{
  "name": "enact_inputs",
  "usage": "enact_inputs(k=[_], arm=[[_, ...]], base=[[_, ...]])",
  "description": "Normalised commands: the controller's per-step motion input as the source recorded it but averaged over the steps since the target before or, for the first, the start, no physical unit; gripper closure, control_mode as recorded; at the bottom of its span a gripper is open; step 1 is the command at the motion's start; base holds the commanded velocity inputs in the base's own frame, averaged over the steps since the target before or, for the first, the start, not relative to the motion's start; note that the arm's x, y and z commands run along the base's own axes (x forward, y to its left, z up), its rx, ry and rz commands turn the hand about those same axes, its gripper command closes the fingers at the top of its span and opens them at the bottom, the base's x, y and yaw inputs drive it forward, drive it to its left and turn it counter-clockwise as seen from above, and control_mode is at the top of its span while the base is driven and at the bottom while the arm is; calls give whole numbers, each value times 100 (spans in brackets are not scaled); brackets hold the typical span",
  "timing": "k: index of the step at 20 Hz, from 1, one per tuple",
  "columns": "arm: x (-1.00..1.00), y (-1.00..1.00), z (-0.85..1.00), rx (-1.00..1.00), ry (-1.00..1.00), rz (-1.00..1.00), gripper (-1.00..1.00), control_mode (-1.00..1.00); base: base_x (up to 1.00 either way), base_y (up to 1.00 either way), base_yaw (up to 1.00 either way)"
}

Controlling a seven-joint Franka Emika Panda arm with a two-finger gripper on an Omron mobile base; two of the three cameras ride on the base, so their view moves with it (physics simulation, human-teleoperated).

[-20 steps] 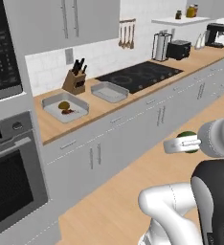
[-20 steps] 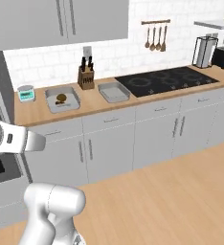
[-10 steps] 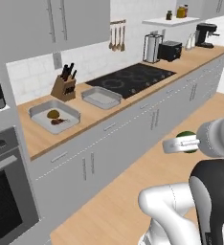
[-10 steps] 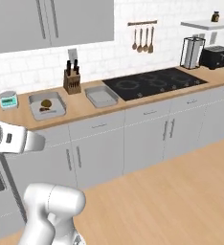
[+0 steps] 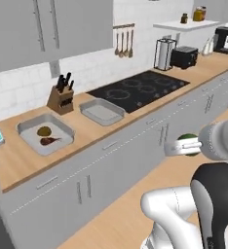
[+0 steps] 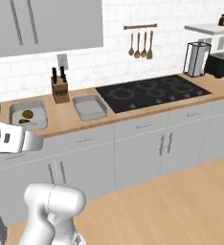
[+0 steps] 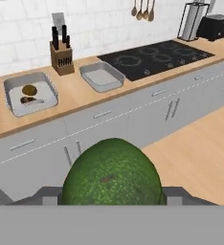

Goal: Place one avocado and one chicken drumstick in each tupperware on the nearby counter, to pack two identical lunches.

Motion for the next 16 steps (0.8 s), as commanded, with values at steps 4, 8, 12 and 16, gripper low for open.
enact_inputs(k=[4, 8, 12, 16], arm=[[0, 0, 0, 0, 0, 0, 100, 100], [0, 0, 0, 0, 0, 0, 100, 100], [0, 0, 0, 0, 0, 0, 100, 100], [0, 0, 0, 0, 0, 0, 100, 100]], base=[[98, -64, -33], [100, -38, -9], [99, -1, 42], [96, 0, 78]])
